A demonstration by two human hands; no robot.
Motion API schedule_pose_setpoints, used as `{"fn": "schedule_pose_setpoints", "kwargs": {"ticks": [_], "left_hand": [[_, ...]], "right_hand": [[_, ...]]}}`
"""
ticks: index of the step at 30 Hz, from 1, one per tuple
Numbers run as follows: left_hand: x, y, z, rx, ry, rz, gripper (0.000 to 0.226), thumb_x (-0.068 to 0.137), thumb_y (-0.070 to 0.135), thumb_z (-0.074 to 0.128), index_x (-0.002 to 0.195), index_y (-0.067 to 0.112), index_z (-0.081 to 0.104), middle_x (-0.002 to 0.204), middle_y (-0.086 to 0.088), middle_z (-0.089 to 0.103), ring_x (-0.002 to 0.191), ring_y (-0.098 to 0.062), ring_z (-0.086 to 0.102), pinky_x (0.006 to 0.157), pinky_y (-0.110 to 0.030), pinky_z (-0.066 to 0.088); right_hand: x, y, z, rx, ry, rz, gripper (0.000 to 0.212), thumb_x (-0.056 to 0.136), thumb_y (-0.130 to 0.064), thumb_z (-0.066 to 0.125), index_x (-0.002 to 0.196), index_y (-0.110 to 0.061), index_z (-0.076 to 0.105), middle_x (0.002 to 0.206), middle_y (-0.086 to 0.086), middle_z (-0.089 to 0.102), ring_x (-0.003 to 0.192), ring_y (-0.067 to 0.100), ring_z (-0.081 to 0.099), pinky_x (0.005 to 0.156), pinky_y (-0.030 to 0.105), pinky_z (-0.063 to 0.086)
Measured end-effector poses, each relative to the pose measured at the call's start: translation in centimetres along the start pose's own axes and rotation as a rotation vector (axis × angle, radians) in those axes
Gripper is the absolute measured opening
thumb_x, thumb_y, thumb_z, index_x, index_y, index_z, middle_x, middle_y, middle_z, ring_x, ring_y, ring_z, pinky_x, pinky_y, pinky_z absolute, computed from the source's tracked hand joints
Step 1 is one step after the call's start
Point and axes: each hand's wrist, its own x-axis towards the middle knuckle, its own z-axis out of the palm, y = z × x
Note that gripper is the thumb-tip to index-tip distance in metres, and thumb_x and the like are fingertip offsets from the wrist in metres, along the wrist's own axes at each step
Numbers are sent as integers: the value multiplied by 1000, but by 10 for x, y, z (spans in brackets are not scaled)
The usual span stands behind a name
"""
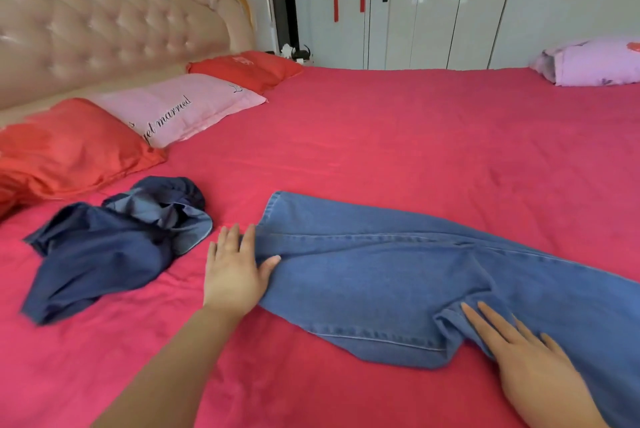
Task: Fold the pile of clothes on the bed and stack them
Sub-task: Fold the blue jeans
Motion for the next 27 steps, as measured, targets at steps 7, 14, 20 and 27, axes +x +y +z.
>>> {"fn": "schedule_pose_setpoints", "kwargs": {"ticks": [7, 14, 20, 27], "left_hand": [[43, -14, -13, -673, -191, -713, 51, 77, 43, 71, 91, -5, 63, 97, -17, 62, 91, -29, 55, 78, -35, 39], [65, -16, -16, -885, -192, -470, 8, 78, 9, 72, 73, 9, 65, 74, -6, 65, 80, -22, 59, 76, -35, 48], [110, 4, -28, -830, 175, -196, 29, 80, 3, 68, 107, 14, 66, 104, 3, 64, 96, -9, 55, 89, -17, 39], [162, 24, -23, -853, 92, -185, 76, 82, 20, 70, 145, 13, 29, 145, -4, 41, 132, -16, 40, 112, -29, 29]], "right_hand": [[28, 7, -84, 322, -85, -213, 46, 65, -72, 49, 110, -64, 51, 114, -51, 44, 109, -17, 47, 94, 17, 41], [120, 31, -70, 345, 131, 23, 43, 86, -10, 61, 128, -15, 55, 126, 8, 59, 119, 25, 52, 100, 32, 36], [150, 42, -41, 260, 30, 18, 14, 78, -37, 62, 84, -44, 51, 97, 4, 66, 91, 21, 59, 82, 36, 46], [159, 63, -61, 395, 411, 273, 30, 80, -16, 67, 59, -34, 54, 66, 5, 65, 61, 31, 62, 64, 43, 52]]}}
